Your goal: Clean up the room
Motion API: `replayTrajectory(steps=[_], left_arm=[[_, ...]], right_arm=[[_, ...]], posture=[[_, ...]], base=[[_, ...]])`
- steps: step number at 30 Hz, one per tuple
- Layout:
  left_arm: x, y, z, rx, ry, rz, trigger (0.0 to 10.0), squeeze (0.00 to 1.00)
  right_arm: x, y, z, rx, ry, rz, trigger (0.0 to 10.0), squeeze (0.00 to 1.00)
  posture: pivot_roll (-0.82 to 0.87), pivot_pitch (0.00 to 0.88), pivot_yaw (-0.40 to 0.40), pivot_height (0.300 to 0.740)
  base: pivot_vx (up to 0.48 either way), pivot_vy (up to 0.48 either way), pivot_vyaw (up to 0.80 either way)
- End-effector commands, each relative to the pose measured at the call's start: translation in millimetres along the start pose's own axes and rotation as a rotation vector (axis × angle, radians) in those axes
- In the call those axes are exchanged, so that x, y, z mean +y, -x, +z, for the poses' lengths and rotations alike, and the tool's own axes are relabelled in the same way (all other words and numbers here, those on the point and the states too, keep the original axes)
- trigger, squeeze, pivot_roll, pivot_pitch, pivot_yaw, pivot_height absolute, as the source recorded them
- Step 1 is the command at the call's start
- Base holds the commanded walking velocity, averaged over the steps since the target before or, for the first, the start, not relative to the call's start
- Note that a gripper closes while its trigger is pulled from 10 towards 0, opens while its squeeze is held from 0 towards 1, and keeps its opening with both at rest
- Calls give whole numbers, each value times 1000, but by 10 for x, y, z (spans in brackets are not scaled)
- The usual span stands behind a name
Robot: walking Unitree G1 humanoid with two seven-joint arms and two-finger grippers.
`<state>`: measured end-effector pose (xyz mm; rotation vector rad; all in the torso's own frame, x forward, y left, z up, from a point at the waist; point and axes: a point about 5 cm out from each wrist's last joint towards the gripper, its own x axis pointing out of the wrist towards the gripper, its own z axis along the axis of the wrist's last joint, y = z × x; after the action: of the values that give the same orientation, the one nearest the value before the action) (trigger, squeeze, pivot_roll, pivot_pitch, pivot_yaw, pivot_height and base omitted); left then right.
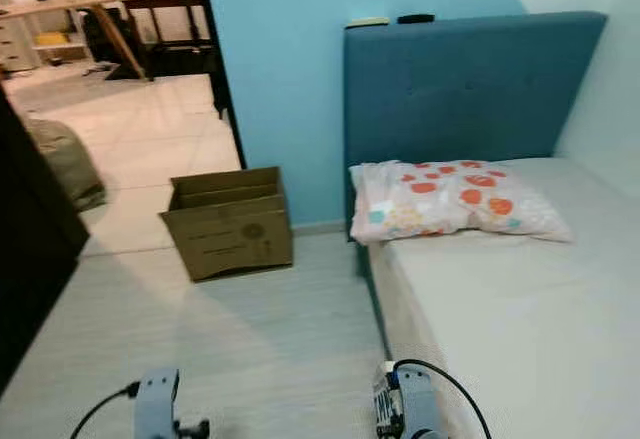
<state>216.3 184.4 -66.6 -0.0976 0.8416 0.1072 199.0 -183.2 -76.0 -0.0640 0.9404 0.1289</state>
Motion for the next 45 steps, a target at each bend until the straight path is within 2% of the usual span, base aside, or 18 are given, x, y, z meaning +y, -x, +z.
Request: replayTrajectory(steps=[1, 3, 4, 7, 11, 20, 23, 28, 36, 41, 45], left_arm=[[-96, 1, -43, 16, -17, -37, 10000, 0], [-195, -1, -50, 19, -15, -77, 10000, 0], [-221, -2, -52, 19, 17, -77, 10000, 0], [-246, -3, -52, 18, 58, -73, 10000, 0], [-295, -6, -33, 9, 67, -82, 10000, 0], [-340, -9, -14, 1, 54, -96, 10000, 0], [-223, 0, -48, 1, 72, -67, 10000, 0], [-128, 6, -59, 1, 99, -39, 10000, 0], [-51, 16, -92, 11, 101, -19, 10000, 0], [-44, 17, -98, 15, 93, -18, 10000, 0], [-15, 23, -117, 23, 77, -18, 10000, 0]], right_arm=[[-2, 20, -146, 71, 44, 5, 10000, 0], [-38, 21, -109, 62, 65, 2, 10000, 0], [-74, 24, -87, 57, 76, -3, 10000, 0], [-143, 33, -57, 51, 83, -19, 10000, 0], [-263, 52, -25, 46, 50, -62, 10000, 0], [-230, 27, 70, 16, 7, -79, 10000, 0], [-148, -3, 192, -37, -8, -58, 10000, 0], [-178, -3, 260, -65, -36, -64, 10000, 0], [-262, 9, 358, -99, -62, -82, 10000, 0], [-260, 8, 363, -101, -69, -83, 10000, 0], [-192, -4, 325, -98, -87, -69, 10000, 0]], posture=[[-145, 0, -77, 731], [-153, 0, -90, 731], [-153, 0, -111, 731], [-147, 0, -121, 731], [-132, 0, -123, 731], [-119, 0, -92, 731], [-117, 0, -82, 731], [-113, 0, -82, 731], [-113, 5, -67, 731], [-112, 6, -67, 731], [-105, 11, -52, 731]], base=[[0, 0, 0], [0, 0, 0], [0, 0, 0], [0, 0, 0], [0, 0, 0], [0, 0, 0], [81, 0, 0], [255, 0, 0], [287, 0, 0], [310, 0, 0], [333, 0, 0]])
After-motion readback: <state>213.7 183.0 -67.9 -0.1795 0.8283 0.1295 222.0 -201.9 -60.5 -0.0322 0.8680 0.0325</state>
